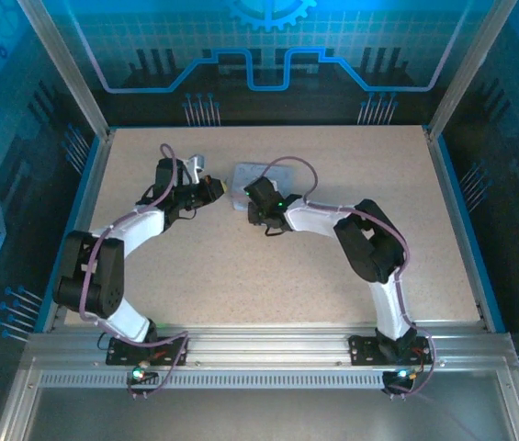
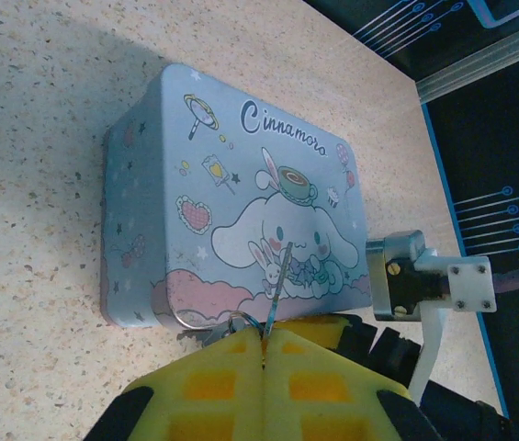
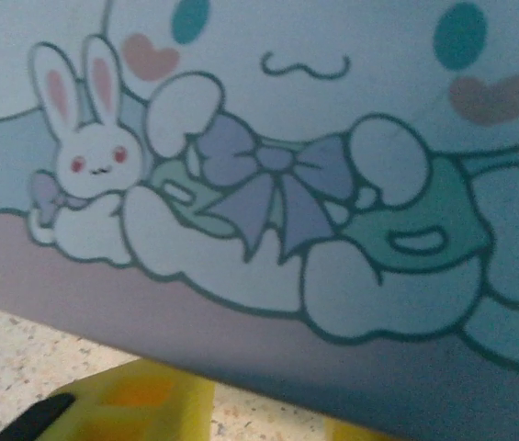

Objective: Unlock the padlock with the key

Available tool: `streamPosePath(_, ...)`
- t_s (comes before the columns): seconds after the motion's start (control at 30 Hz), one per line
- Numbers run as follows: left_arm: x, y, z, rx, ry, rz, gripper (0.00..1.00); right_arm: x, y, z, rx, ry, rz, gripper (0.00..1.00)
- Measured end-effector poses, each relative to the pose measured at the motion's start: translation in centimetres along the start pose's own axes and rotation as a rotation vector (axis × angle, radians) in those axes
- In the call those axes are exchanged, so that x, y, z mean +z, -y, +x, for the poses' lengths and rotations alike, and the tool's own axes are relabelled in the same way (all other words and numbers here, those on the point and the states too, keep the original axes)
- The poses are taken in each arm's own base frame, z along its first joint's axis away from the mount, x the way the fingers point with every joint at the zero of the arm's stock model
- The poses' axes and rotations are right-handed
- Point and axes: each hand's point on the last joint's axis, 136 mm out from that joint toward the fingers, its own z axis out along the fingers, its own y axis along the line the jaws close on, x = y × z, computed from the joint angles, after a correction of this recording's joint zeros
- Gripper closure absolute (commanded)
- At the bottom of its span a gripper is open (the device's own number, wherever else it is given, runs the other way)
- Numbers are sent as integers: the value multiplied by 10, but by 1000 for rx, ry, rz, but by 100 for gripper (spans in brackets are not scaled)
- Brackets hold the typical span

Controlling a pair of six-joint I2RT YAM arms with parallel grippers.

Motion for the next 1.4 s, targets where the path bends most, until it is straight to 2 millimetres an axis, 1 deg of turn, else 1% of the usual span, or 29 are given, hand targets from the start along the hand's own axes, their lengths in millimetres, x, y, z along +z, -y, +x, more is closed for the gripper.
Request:
streamPosePath(0.17,1,0,-1,2,0,10,100,1,4,-4,1,7,38,75)
streamPosePath(0.4,1,1,0,8,-5,22,100,5,0,-10,6,16,39,84)
streamPosePath(0.57,1,2,0,19,-8,24,100,5,-1,-6,-3,1,35,86)
streamPosePath(0.73,0,3,2,33,-16,33,100,5,-3,2,-14,-36,19,93)
streamPosePath(0.83,-2,3,6,35,-24,41,100,0,-6,7,-16,-55,-23,95)
streamPosePath(0.9,-2,2,10,33,-31,40,100,-7,-9,9,-11,-60,-53,91)
streamPosePath(0.97,-2,0,13,35,-39,40,100,-12,-12,6,4,-52,-69,83)
streamPosePath(1.0,-1,-1,15,36,-43,40,100,-15,-12,3,12,-42,-70,78)
streamPosePath(1.07,-1,-2,16,38,-46,40,100,-18,-10,-1,34,-27,-54,64)
streamPosePath(1.17,-2,-2,16,38,-46,40,100,-20,-5,-9,47,-11,21,50)
streamPosePath(1.23,-2,-2,16,38,-46,39,100,-22,-8,-18,48,15,76,46)
streamPosePath(1.3,-2,-1,16,40,-46,40,100,-25,-16,-26,46,47,117,45)
streamPosePath(1.4,-4,1,15,44,-41,43,100,-26,-23,-27,40,74,163,44)
